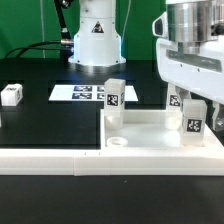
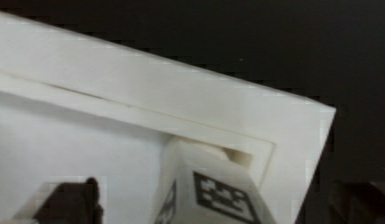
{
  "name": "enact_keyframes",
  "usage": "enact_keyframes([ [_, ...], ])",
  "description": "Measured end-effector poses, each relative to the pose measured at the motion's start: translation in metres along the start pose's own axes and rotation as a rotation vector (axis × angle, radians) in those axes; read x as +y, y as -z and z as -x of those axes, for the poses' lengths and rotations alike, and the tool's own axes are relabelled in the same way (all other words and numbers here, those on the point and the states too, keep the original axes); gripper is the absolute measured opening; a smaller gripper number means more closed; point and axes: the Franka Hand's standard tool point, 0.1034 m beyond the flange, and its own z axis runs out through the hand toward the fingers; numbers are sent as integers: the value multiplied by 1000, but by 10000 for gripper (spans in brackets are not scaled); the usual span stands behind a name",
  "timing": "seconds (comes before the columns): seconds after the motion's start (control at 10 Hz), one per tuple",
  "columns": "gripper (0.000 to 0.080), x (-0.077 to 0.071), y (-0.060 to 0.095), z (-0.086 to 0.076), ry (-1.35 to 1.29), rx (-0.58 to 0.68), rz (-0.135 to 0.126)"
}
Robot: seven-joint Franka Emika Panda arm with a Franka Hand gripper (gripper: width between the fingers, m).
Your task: Assemble square table
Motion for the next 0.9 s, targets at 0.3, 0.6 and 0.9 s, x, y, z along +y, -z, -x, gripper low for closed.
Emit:
enact_keyframes([
  [0.3,649,1,-1,-2,184,3,2],
  [0.6,649,-2,2,-13,845,49,-5],
  [0.9,624,0,-1,-9,994,47,14],
])
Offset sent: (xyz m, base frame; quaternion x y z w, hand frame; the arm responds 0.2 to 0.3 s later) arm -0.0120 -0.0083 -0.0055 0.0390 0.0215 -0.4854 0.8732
